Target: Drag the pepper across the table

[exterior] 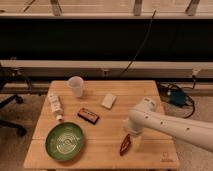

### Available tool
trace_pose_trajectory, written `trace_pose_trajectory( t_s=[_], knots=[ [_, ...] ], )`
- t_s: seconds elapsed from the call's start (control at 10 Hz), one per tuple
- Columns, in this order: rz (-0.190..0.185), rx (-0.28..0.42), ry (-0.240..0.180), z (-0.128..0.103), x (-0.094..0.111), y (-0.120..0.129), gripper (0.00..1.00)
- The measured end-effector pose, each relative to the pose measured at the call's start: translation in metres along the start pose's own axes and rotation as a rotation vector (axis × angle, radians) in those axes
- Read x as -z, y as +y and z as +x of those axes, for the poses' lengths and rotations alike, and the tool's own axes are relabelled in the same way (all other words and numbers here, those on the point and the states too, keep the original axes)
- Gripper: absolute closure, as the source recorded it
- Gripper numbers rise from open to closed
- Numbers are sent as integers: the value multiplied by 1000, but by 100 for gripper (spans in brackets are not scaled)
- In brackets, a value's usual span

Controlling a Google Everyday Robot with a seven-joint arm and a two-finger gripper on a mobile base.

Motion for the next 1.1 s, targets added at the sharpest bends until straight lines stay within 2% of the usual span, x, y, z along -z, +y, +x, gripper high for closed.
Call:
trace_pose_trajectory(
  t_s=[0.2,0.3,0.9,1.1],
  knots=[
    [-9,26,1,-5,-3,3,22],
    [-14,61,-1,-10,-4,5,31],
    [13,106,-5,-16,11,5,89],
    [16,102,-20,-16,12,5,100]
  ],
)
